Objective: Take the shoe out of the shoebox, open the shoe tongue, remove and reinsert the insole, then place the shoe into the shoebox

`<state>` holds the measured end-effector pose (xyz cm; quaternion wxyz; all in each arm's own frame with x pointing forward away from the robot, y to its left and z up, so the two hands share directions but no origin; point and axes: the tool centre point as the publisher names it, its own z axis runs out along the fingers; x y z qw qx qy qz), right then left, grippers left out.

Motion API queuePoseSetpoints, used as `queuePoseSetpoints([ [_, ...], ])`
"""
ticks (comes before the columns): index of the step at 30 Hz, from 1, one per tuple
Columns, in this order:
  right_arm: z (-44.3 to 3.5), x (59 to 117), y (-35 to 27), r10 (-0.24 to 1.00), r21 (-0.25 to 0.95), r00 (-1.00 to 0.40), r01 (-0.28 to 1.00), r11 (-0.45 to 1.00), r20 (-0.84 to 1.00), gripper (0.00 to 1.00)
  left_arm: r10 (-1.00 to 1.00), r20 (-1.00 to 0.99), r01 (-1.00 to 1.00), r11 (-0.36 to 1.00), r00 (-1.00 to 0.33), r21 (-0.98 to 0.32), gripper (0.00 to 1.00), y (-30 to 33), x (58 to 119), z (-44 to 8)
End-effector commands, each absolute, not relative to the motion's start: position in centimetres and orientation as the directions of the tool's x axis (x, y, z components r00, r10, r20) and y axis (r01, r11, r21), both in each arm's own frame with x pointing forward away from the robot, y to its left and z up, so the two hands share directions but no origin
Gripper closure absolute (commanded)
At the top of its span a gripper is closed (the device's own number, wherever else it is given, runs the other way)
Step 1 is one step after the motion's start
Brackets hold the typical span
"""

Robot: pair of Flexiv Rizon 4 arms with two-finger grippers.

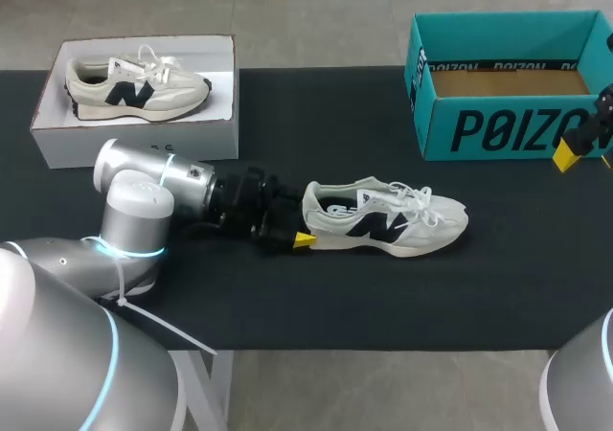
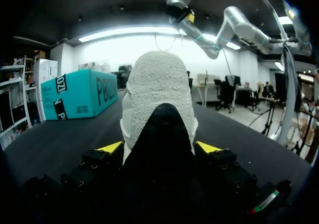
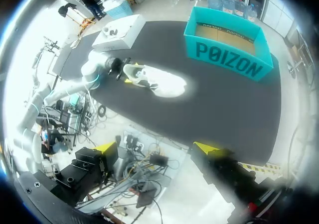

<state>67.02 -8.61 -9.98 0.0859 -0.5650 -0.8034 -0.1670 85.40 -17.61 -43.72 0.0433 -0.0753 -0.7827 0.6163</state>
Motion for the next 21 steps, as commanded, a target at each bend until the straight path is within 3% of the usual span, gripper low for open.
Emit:
queuePoseSetpoints([
  [1, -10.0, 67.2, -8.5, 0.879, 0.166, -0.346, 0.937, 0.307, 0.327, 0.0, 0.173, -0.026, 0.065, 0.228, -0.985, -0.971, 1.0, -17.9, 85.7, -44.2],
  [10, -10.0, 67.2, -8.5, 0.879, 0.166, -0.346, 0.937, 0.307, 0.327, 0.0, 0.173, -0.026, 0.065, 0.228, -0.985, -0.971, 1.0, -17.9, 85.7, -44.2],
  [16, -9.2, 68.8, -2.7, 0.915, 0.177, -0.331, 0.939, 0.294, 0.231, 0.0, 0.173, -0.026, 0.065, 0.228, -0.985, -0.971, 1.0, -17.9, 85.7, -44.2],
  [21, -9.5, 70.0, 0.9, 0.968, 0.175, -0.239, 0.959, 0.222, 0.082, 0.0, 0.173, -0.026, 0.065, 0.228, -0.985, -0.971, 1.0, -17.9, 85.7, -44.2],
])
